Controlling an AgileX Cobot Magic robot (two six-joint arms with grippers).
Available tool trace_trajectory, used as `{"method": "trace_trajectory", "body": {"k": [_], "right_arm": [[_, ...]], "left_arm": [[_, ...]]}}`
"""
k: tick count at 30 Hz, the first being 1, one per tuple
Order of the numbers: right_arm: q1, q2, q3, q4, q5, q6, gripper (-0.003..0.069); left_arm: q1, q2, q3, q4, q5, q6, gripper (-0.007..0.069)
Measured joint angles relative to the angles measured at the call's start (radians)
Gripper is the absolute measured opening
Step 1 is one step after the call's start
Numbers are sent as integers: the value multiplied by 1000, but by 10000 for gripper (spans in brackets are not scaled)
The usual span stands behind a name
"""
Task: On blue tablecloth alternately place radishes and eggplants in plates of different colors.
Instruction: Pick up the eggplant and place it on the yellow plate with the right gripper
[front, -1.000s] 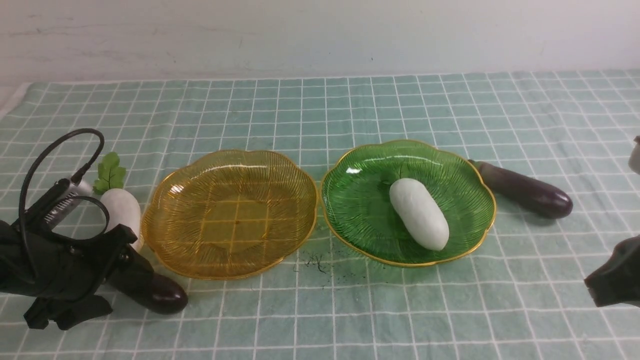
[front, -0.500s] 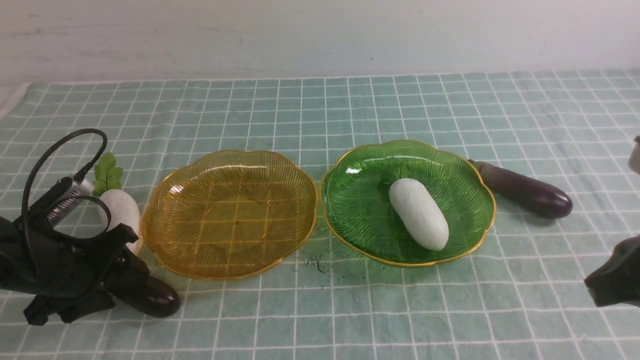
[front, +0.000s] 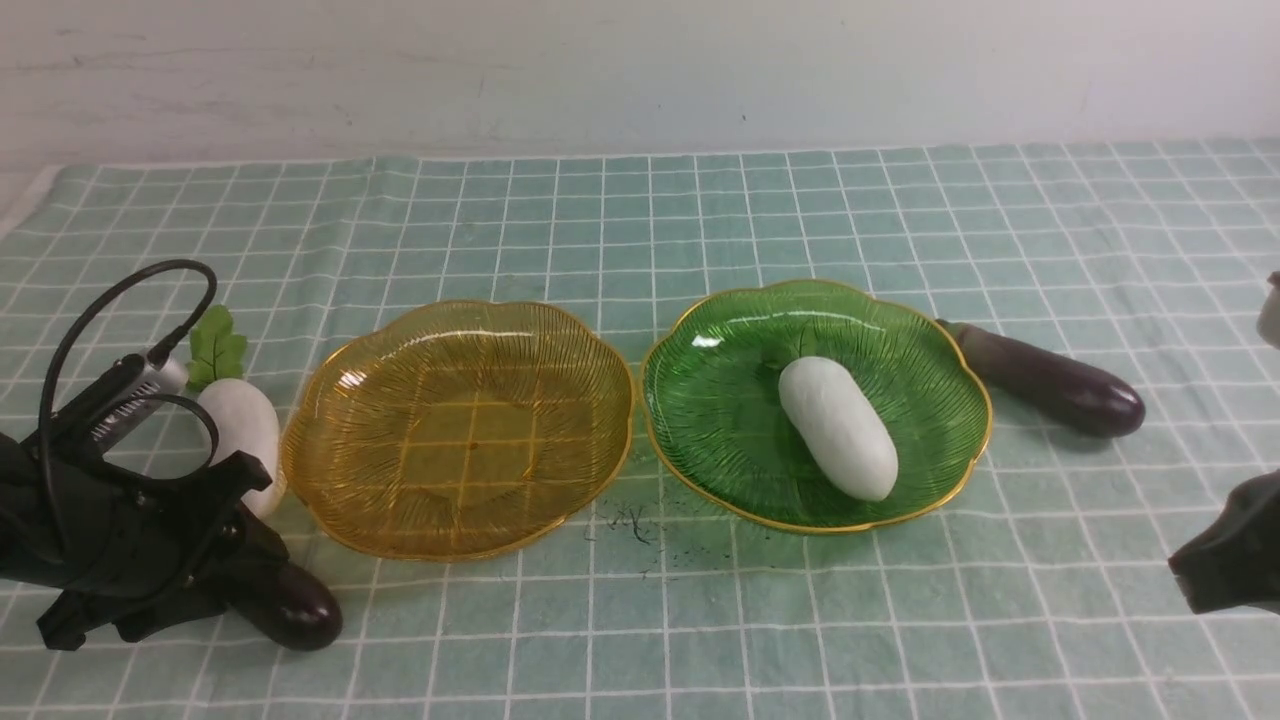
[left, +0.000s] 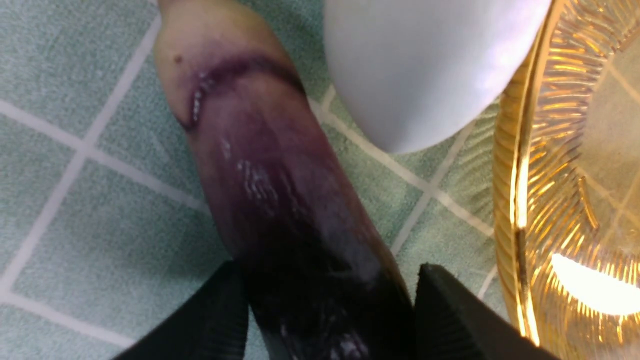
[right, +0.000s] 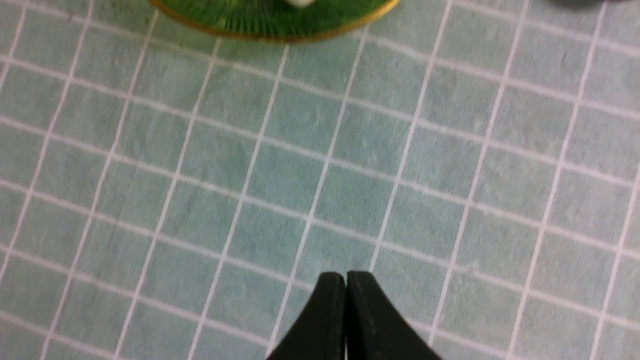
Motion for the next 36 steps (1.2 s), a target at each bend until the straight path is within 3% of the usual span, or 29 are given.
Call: {"method": "trace_trajectory", "body": {"k": [6, 12, 18, 27, 36], "right_arm": [[-17, 165, -53, -103, -135, 82, 0], [-136, 412, -239, -140, -151, 94, 38], [-190, 611, -389, -146, -129, 34, 167], [-191, 850, -524, -174, -210, -87, 501], [-191, 983, -563, -333, -298, -112, 545]], "left_arm": [[0, 0, 0, 0, 7, 0, 380], [0, 0, -1, 1, 15, 0, 380], [0, 0, -1, 3, 18, 0, 380], [0, 0, -2, 3, 20, 0, 380], [0, 0, -2, 3, 20, 0, 380]]}}
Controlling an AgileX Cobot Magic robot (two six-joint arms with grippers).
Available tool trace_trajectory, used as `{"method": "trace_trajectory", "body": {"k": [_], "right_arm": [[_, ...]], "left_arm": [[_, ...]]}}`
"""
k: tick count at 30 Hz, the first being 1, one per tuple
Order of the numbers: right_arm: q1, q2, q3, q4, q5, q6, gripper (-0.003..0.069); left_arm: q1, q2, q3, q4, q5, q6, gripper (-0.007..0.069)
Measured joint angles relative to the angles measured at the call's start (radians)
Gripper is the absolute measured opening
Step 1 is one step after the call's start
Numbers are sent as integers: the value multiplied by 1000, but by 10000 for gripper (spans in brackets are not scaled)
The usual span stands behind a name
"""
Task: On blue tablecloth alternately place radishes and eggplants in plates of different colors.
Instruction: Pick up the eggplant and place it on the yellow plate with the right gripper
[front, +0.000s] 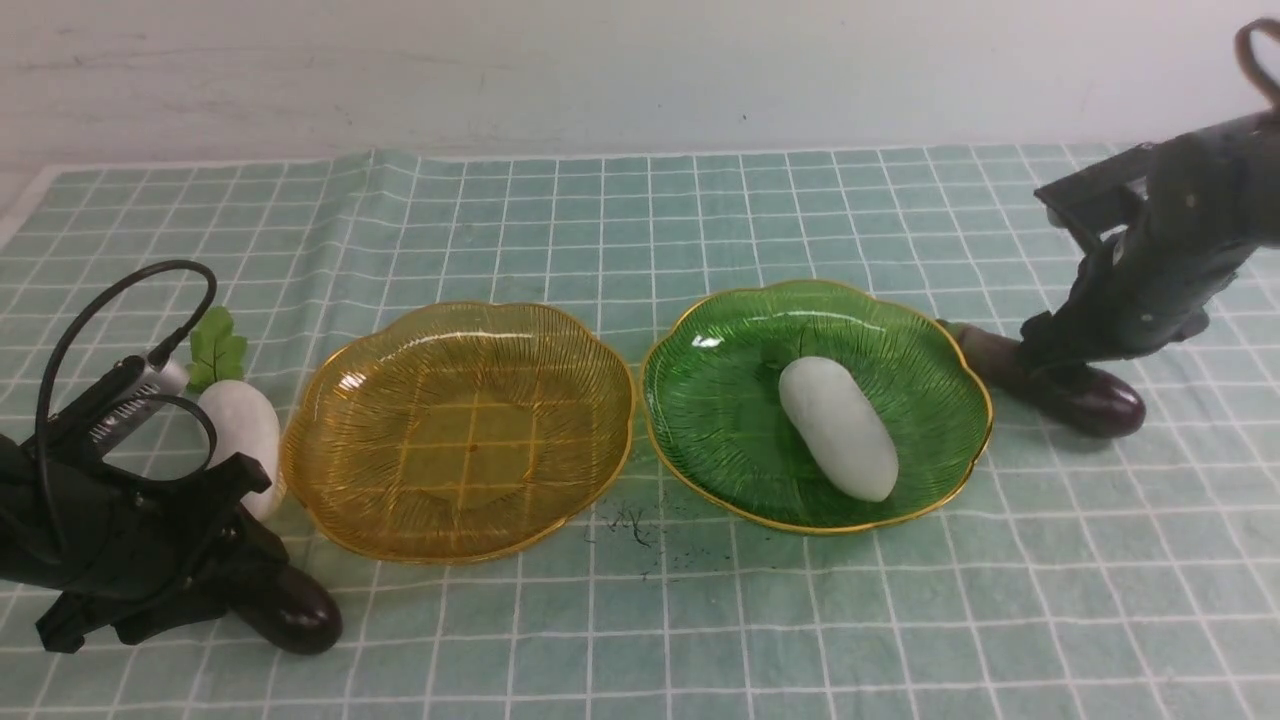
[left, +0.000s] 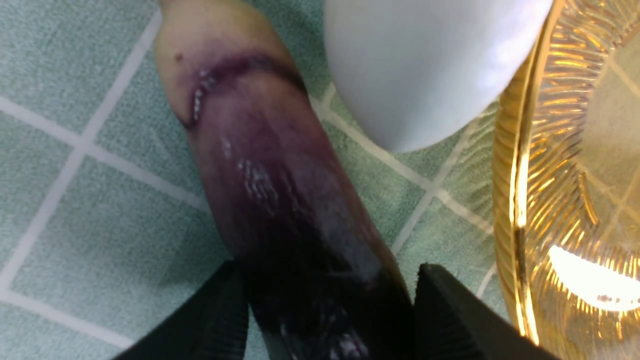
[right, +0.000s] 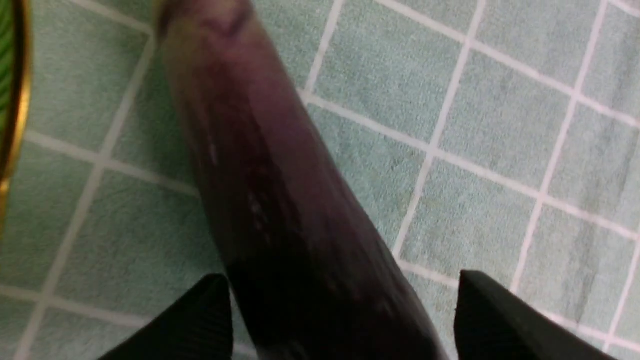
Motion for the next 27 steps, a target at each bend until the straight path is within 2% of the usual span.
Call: {"method": "trace_trajectory", "body": {"k": [5, 8, 10, 12, 17, 21, 24, 25, 27], "right_arm": [[0, 39, -5, -42, -38, -3, 536], [0, 43, -5, -44, -39, 7, 491], [0, 44, -9, -44, -30, 14, 419], [0, 46, -23, -42, 12, 26, 353], [0, 41, -136, -5, 188, 34, 355], [0, 23, -297, 114, 395, 35, 355], [1, 11, -449, 333, 485, 18, 355], [1, 10, -454, 348, 486, 15, 355], [24, 5, -493, 528, 493, -27, 355]], "left_arm": [[0, 0, 0, 1, 1, 0, 380], [0, 0, 0, 1, 1, 0, 380], [0, 0, 0, 1, 1, 0, 380], [0, 0, 0, 1, 2, 0, 380], [0, 0, 0, 1, 2, 0, 380], [0, -1, 0, 1, 2, 0, 380], [0, -1, 0, 1, 2, 0, 380], [0, -1, 0, 1, 2, 0, 380], [0, -1, 0, 1, 3, 0, 380]]}}
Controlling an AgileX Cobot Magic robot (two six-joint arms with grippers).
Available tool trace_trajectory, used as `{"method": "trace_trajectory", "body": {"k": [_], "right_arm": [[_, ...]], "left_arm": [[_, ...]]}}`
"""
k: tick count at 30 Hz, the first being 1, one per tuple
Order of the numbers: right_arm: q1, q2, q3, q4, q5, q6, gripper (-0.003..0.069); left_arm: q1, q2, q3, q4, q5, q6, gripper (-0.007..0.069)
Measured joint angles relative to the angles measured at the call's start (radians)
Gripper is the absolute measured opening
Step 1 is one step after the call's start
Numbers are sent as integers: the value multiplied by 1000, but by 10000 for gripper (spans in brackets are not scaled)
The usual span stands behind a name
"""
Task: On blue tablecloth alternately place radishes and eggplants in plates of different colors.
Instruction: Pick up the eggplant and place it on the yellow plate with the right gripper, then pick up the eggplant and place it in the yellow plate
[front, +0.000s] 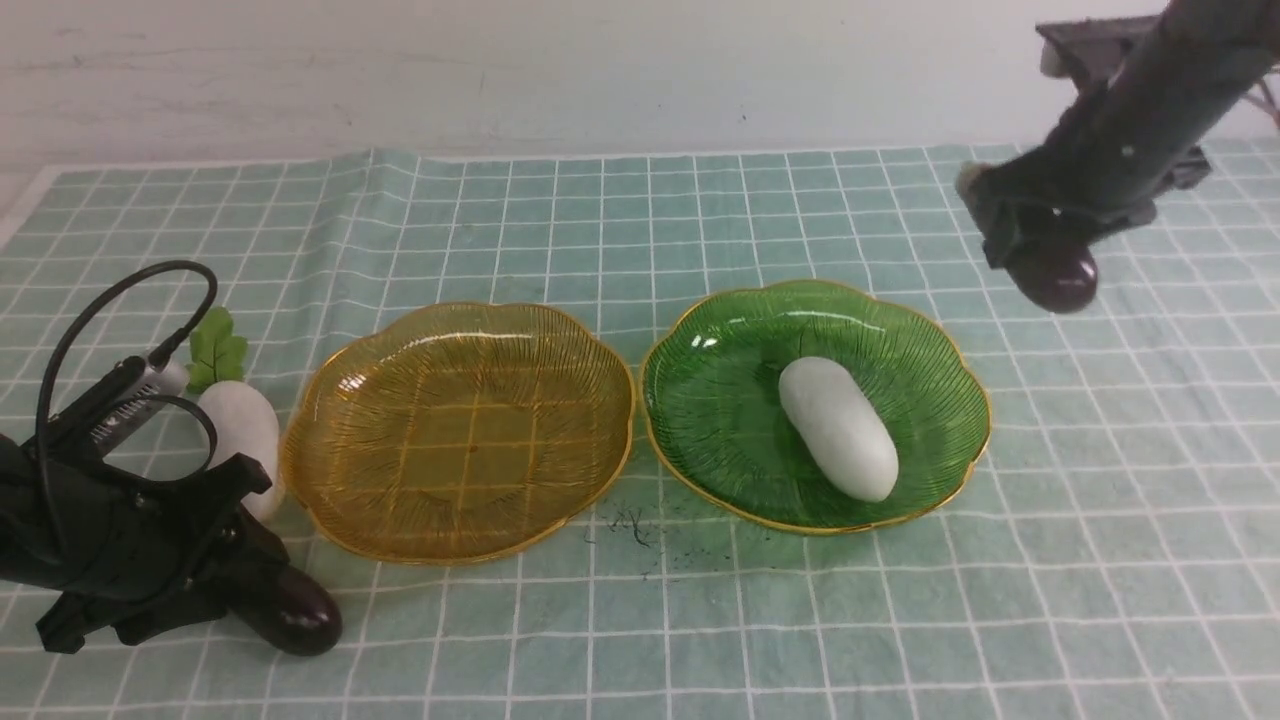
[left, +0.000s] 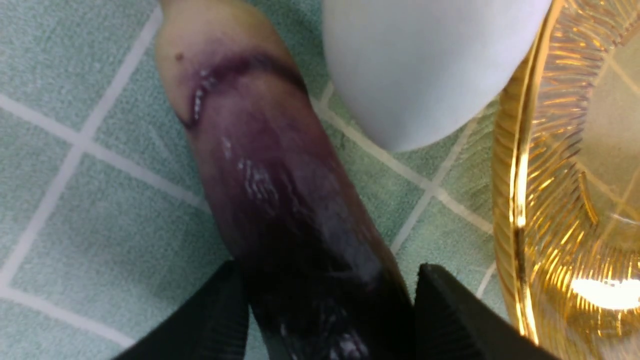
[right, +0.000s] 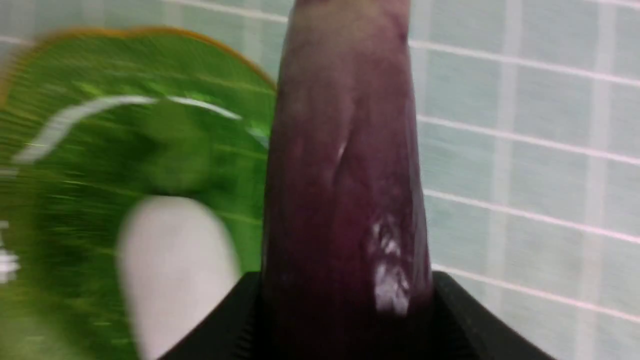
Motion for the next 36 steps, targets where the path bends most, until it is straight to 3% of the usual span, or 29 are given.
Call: {"method": "trace_trajectory", "body": {"k": [2, 6, 11, 16, 23, 26, 30, 32, 36], "right_arm": [[51, 2, -6, 163, 3, -58, 355], [198, 32, -9, 302, 5, -171, 355], [377, 107, -9, 325, -98, -255, 355], [470, 158, -9, 295, -249, -267, 360], [505, 197, -9, 282, -351, -270, 592], [504, 198, -14, 291, -321, -264, 633], [495, 194, -55, 298, -191, -220, 611], [472, 182, -134, 295, -41, -170, 536], [437, 164, -233, 286, 4, -116, 421]], "left_arm": [[0, 0, 0, 0, 0, 0, 380], [0, 0, 0, 0, 0, 0, 380], [0, 0, 0, 0, 0, 0, 380], [0, 0, 0, 0, 0, 0, 380], [0, 0, 0, 0, 1, 11, 380], [0, 0, -5, 0, 11, 56, 380], [0, -13, -22, 38, 87, 117, 380], [0, -63, -51, 84, 185, 126, 370], [0, -140, -117, 134, 284, 112, 370]]}}
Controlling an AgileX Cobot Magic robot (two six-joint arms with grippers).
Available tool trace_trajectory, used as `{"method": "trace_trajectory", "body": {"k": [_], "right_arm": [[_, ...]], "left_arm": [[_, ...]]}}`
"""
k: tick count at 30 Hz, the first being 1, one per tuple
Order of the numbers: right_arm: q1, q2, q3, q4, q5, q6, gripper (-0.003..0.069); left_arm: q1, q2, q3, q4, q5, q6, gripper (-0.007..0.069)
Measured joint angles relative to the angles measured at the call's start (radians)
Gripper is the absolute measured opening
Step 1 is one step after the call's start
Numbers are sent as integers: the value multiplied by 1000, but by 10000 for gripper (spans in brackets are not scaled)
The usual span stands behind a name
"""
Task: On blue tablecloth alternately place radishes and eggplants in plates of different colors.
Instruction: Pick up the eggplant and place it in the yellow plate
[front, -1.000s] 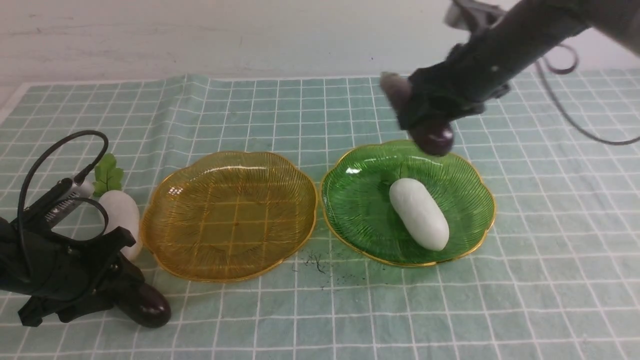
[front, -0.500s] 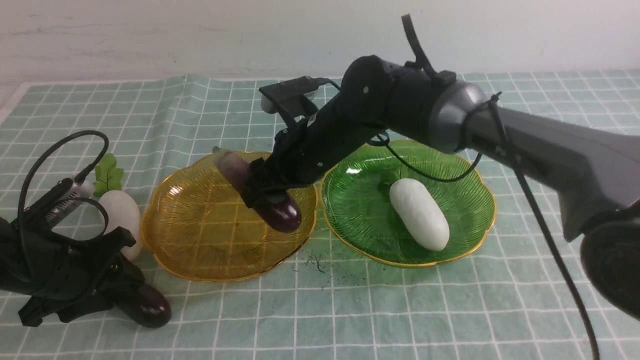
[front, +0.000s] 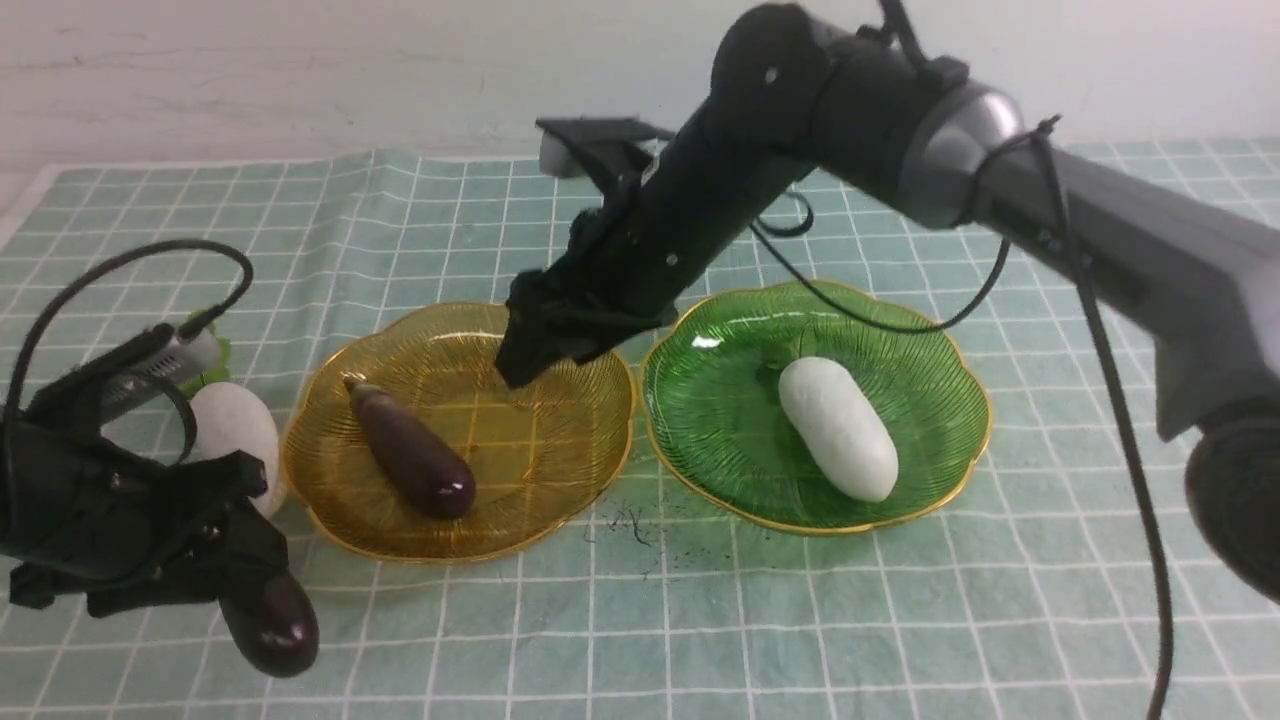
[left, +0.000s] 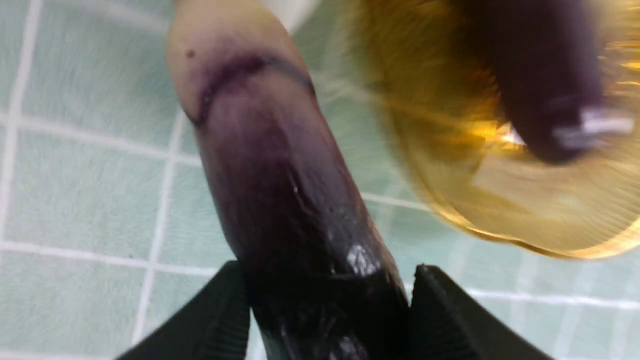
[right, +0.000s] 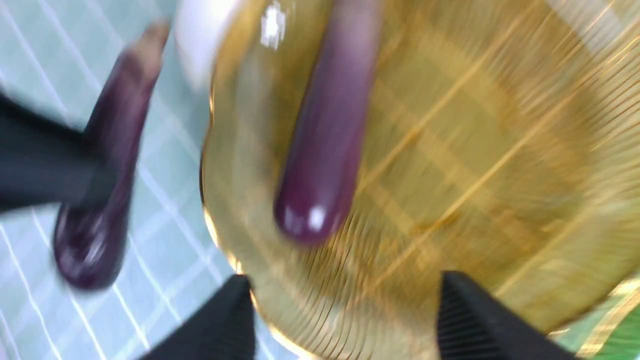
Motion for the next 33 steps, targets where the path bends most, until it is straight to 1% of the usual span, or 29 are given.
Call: {"method": "trace_trajectory", "body": {"k": [2, 6, 7, 8, 10, 12, 17, 19, 22, 26, 29, 31, 33], "right_arm": [[-18, -15, -33, -18, 2, 42, 348], [-40, -55, -49, -73, 14, 117, 170], [-40, -57, -49, -80, 16, 120, 162], [-41, -74, -49, -103, 21, 144, 103], [-41, -99, -49, -121, 26, 163, 47], [-41, -134, -49, -128, 29, 181, 10], [-39, -266, -38, -131, 32, 204, -13], [-34, -347, -1, -133, 31, 204, -14], [-25, -525, 130, -131, 32, 204, -15], [-25, -707, 292, -142, 35, 169, -15], [-24, -910, 493, -185, 42, 137, -15], [-24, -985, 567, -206, 43, 132, -15], [-24, -1062, 663, -235, 46, 132, -15]], "left_arm": [[0, -43, -55, 24, 68, -23, 370], [-4, -75, -170, 39, 170, -53, 370], [-8, -75, -182, 39, 172, -56, 370], [-26, -68, -224, 43, 186, -61, 370], [-56, -45, -281, 46, 192, -68, 370], [-101, 0, -342, 46, 197, -68, 370], [-211, 155, -541, 50, 233, -68, 370], [-254, 216, -606, 63, 251, -68, 370], [-312, 319, -669, 85, 258, -69, 370], [-340, 384, -699, 89, 254, -81, 363], [-350, 425, -709, 90, 228, -106, 363], [-350, 439, -709, 92, 212, -109, 384], [-349, 442, -709, 97, 187, -97, 425]]}}
